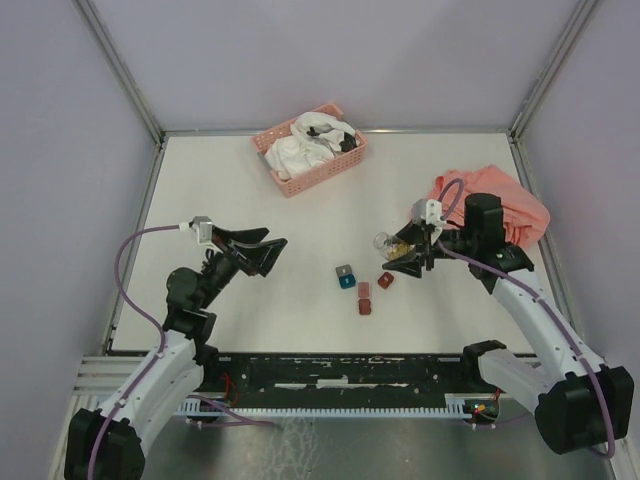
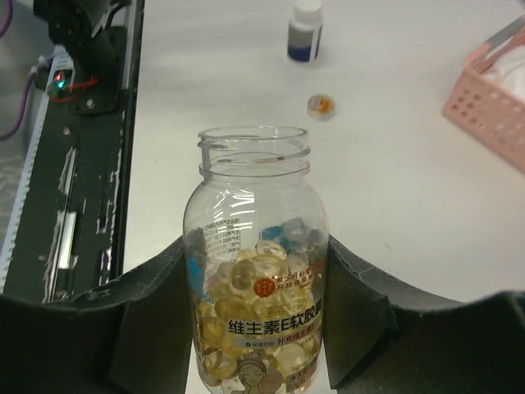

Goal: Sort the pills into containers
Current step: Pour the pill from the pill bottle.

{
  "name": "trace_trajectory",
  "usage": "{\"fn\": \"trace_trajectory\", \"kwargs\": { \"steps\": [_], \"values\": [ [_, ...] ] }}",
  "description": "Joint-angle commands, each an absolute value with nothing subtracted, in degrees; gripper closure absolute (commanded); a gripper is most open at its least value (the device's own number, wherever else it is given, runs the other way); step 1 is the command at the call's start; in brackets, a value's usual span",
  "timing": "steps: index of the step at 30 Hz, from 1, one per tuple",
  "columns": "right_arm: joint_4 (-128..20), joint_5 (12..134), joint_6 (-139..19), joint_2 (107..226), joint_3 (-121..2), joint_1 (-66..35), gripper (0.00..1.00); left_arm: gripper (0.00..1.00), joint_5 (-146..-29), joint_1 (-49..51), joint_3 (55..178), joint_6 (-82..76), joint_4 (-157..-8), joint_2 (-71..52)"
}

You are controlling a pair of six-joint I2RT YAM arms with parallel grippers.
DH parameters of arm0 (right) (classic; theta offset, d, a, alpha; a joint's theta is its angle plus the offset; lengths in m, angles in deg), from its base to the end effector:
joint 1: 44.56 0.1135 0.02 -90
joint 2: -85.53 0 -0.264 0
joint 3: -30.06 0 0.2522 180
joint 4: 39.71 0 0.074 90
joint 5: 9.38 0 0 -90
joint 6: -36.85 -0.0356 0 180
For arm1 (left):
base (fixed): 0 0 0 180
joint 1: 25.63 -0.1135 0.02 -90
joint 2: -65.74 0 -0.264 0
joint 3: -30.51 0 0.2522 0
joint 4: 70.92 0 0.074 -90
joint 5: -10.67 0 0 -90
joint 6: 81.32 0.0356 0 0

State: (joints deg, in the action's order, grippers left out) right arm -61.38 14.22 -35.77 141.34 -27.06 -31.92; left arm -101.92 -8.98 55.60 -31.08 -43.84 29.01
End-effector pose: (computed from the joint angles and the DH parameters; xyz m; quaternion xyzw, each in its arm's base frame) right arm 0.1944 0.0770 0.3069 -0.4799 0.5825 0.4294 0.4960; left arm 0.1479 -0.0585 0.2490 0.0337 0.6132 -0.4733 0.6316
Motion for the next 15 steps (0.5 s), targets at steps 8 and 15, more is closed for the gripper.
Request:
{"fn": "trace_trajectory", "kwargs": {
  "steps": [8,15],
  "values": [
    [-99.70,20.14,12.43,149.06,-30.61,-25.20,0.98,0.01,-100.81,-5.69,55.56,-24.13,-40.56,30.59],
    [-101.81,24.28,14.36,152.70,-31.14,-24.00,0.98,0.01,-91.27,1.63,56.54,-16.74,-38.44,25.75]
  ]
}}
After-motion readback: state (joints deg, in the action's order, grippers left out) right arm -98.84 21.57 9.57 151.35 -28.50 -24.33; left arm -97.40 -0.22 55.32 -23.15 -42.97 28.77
